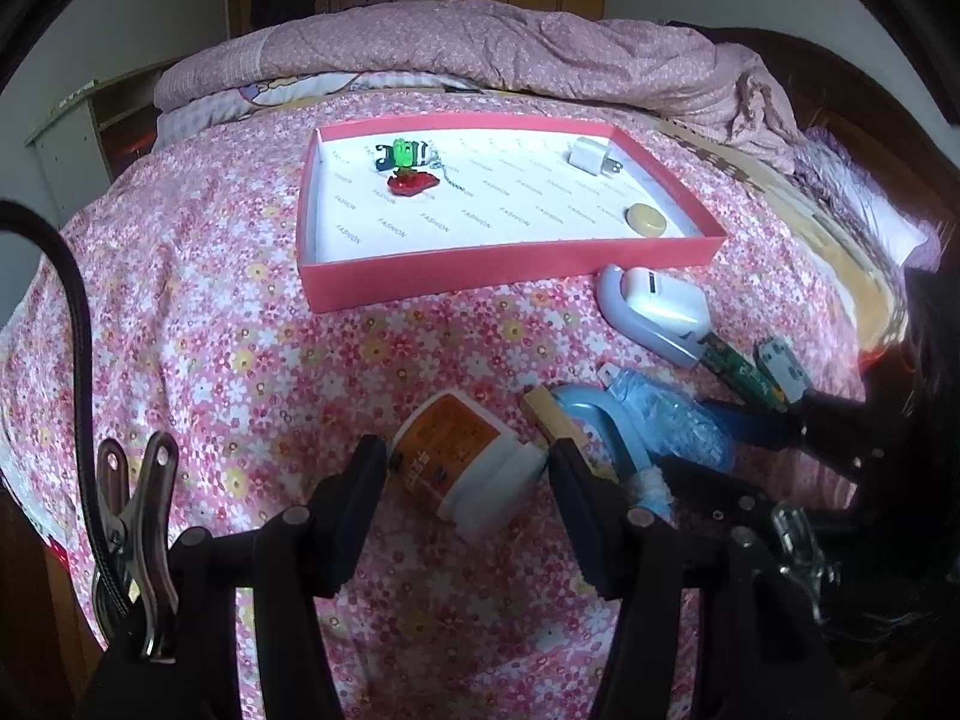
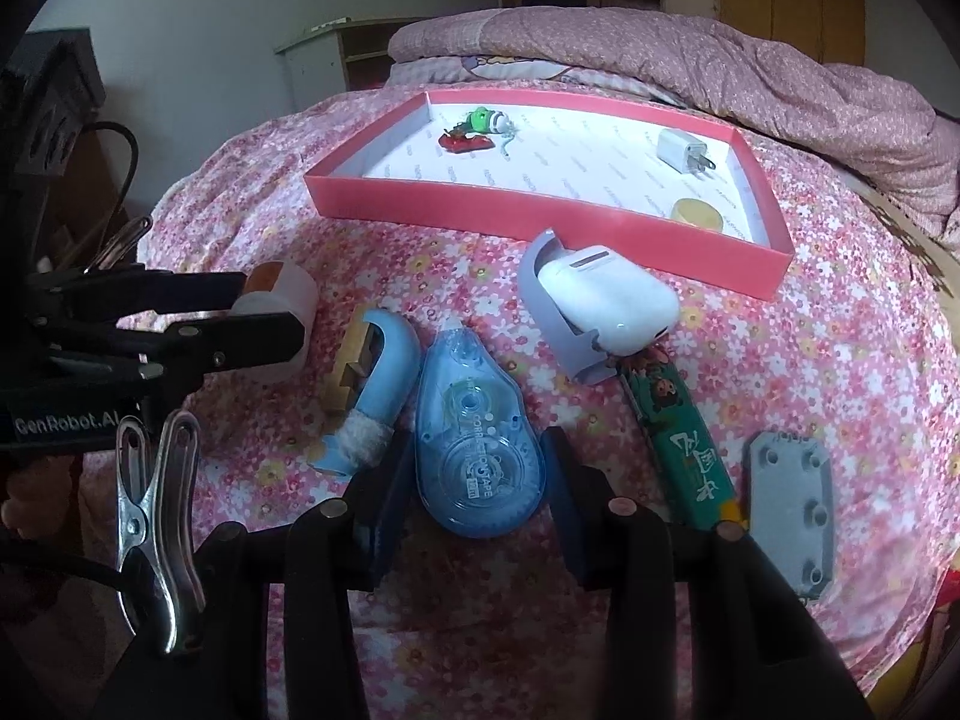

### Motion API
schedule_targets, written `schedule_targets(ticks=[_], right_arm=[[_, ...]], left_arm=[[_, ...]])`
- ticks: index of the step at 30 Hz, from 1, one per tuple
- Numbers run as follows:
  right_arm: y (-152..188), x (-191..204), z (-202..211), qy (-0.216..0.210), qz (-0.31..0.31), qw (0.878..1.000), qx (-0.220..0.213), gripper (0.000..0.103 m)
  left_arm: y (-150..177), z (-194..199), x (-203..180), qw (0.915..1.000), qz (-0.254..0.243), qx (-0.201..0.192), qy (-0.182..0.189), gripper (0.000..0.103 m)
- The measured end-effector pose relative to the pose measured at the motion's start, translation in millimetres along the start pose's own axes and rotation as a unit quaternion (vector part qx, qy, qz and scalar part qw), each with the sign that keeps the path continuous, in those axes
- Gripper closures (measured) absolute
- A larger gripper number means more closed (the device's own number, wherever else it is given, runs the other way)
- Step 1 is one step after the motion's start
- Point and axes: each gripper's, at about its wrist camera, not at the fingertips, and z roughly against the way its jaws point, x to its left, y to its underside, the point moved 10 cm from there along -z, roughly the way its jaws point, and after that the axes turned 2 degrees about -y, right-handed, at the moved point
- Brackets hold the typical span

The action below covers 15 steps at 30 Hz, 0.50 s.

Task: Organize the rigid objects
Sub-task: 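Grasp the blue correction tape with the right gripper while the left lifts the bottle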

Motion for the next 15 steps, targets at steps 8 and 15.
schedule_targets(ticks=[8, 15], right_arm=[[-1.2, 0.5, -0.5, 0.0, -0.002, 1.0, -0.002, 0.06], [-2.2, -2.0, 0.4, -0.009, -0.018, 1.0, -0.003, 0.06]], left_arm=[[2.7, -0.3, 1.6, 1.0, 0.0, -0.004, 0.001, 0.044], [4.6, 2.5, 1.1, 1.0, 0.005, -0.001, 0.006, 0.044]])
